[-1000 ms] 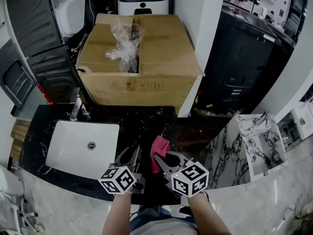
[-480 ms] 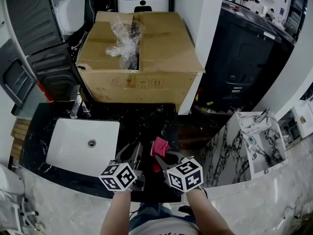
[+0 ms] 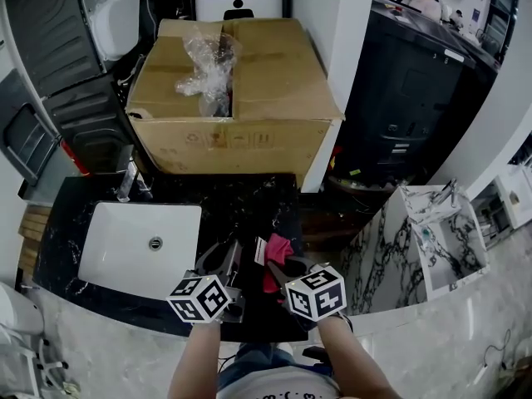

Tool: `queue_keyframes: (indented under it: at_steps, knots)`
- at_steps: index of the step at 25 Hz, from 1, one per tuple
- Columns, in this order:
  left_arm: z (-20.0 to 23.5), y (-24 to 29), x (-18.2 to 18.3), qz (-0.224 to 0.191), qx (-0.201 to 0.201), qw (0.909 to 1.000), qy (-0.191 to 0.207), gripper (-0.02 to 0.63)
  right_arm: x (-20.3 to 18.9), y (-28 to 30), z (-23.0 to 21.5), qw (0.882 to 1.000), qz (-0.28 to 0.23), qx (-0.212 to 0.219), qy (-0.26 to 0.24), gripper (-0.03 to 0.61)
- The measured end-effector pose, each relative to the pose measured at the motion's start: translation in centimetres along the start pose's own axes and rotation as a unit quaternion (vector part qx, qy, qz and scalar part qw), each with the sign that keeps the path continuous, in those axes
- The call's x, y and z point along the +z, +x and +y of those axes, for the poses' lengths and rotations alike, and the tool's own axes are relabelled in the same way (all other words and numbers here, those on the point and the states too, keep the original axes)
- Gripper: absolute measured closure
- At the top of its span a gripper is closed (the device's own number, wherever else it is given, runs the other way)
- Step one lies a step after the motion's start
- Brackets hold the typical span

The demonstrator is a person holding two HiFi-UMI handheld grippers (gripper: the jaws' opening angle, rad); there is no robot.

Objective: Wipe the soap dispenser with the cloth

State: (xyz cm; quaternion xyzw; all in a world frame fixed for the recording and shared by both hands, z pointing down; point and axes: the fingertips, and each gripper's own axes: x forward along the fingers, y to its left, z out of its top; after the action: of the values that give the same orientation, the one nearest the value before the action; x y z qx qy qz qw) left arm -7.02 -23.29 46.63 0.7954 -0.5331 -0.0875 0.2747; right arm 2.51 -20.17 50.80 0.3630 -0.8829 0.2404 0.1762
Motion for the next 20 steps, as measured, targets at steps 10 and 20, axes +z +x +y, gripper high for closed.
queue_keyframes:
  at_steps: [10,20]
  knots:
    - [2.0,-0.5,0.2,-0.009,-0.008,0.9979,-0.063,0.518,7.6,-0.6,-0.5,0.985,-0.119,0.088,0.087,0.528]
    - [3.1,-0.9,0.2,-0.012,-0.005,0.9961,-0.088,0.514,7.8,4.1,1.6,0.992,-0.060,0.098,0.056,0.528]
